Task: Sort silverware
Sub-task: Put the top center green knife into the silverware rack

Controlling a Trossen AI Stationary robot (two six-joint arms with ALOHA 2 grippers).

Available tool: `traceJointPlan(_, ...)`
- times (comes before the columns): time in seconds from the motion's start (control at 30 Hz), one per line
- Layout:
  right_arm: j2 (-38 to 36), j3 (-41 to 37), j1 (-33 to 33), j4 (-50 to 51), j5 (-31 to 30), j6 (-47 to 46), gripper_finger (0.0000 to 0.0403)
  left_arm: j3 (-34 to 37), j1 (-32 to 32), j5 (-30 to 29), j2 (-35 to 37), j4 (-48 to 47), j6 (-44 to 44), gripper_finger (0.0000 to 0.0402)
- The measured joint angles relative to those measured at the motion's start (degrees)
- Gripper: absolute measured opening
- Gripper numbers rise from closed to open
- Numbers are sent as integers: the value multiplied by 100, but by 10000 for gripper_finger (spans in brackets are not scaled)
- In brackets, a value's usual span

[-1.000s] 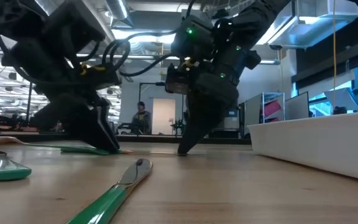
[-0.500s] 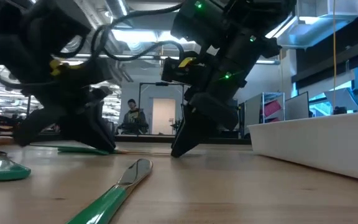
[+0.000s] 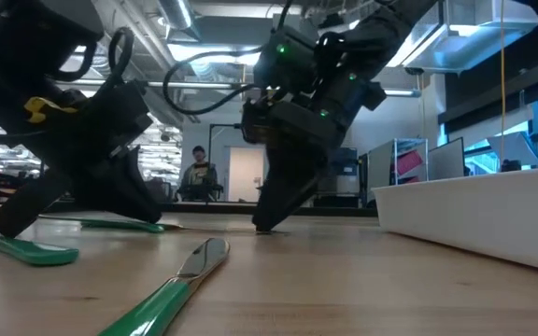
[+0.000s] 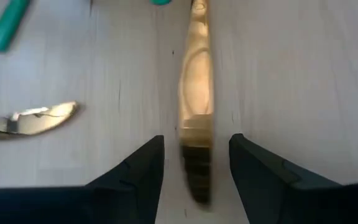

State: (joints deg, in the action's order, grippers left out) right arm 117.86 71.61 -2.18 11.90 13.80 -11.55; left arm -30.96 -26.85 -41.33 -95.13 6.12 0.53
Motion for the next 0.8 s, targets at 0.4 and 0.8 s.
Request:
traceJointPlan(0.4, 349, 20, -70, 6, -107, -435, 181, -3, -203, -542, 0, 680, -7, 0)
traceJointPlan(0.8, 434, -13, 148, -596, 1024, -767, 181, -362, 338, 1119, -677, 1563, 230, 1)
